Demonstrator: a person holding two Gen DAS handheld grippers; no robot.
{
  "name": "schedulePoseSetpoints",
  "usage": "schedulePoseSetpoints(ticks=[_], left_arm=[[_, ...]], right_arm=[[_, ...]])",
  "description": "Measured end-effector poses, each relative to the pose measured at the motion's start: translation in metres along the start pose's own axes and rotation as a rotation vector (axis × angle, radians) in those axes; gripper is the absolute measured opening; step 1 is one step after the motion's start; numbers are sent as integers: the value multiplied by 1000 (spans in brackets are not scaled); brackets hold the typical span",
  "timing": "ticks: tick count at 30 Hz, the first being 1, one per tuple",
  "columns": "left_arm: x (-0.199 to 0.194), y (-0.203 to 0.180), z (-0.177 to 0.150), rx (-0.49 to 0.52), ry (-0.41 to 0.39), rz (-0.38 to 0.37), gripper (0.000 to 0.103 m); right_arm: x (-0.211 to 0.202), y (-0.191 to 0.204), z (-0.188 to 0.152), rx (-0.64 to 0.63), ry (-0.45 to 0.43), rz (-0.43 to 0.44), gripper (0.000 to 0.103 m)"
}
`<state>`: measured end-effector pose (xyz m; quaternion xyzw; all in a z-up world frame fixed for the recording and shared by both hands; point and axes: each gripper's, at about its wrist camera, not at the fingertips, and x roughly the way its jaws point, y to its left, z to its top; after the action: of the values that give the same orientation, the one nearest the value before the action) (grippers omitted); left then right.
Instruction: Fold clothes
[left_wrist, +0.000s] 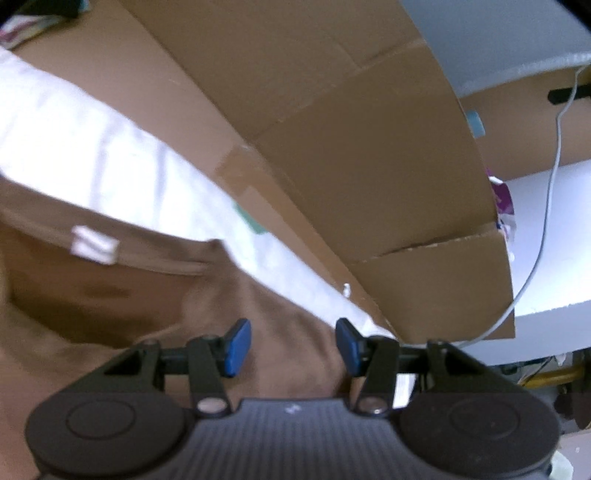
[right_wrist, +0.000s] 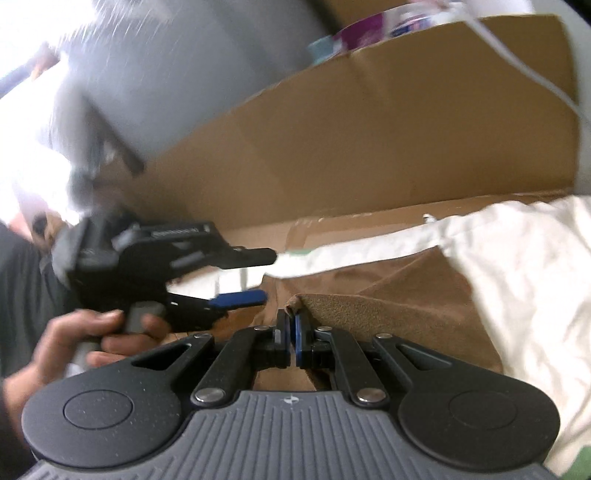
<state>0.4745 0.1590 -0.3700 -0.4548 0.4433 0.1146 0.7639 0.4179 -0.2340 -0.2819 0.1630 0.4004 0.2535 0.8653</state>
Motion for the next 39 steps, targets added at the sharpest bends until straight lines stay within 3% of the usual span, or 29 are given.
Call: schedulePoseSetpoints(ticks=[9, 10, 13, 14, 22, 29, 35, 39], left_arm=[[-1, 11, -9, -11, 9, 28, 55], [-1, 12, -13, -7, 12, 32, 55], [1, 8, -19, 22, 16, 46, 56], [2, 7, -21, 32, 18, 51, 56], [25, -3, -38, 90, 29, 106, 58], [45, -5, -48, 79, 41, 110, 55], [41, -10, -53, 81, 53, 112, 55], [47, -6, -54, 54, 64, 103, 47]], right_arm=[[44, 21, -26, -119, 87, -84, 5], [45, 20, -28, -124, 102, -85, 12], [32, 13, -27, -74, 83, -62, 51], [24, 11, -26, -65, 65, -50, 53], [-33, -24, -31, 25, -7, -87, 53], [-54, -63, -64, 186, 49, -105, 53], [-52, -91, -92, 405, 98, -83, 52], [-43, -99, -108, 510, 133, -60, 52]])
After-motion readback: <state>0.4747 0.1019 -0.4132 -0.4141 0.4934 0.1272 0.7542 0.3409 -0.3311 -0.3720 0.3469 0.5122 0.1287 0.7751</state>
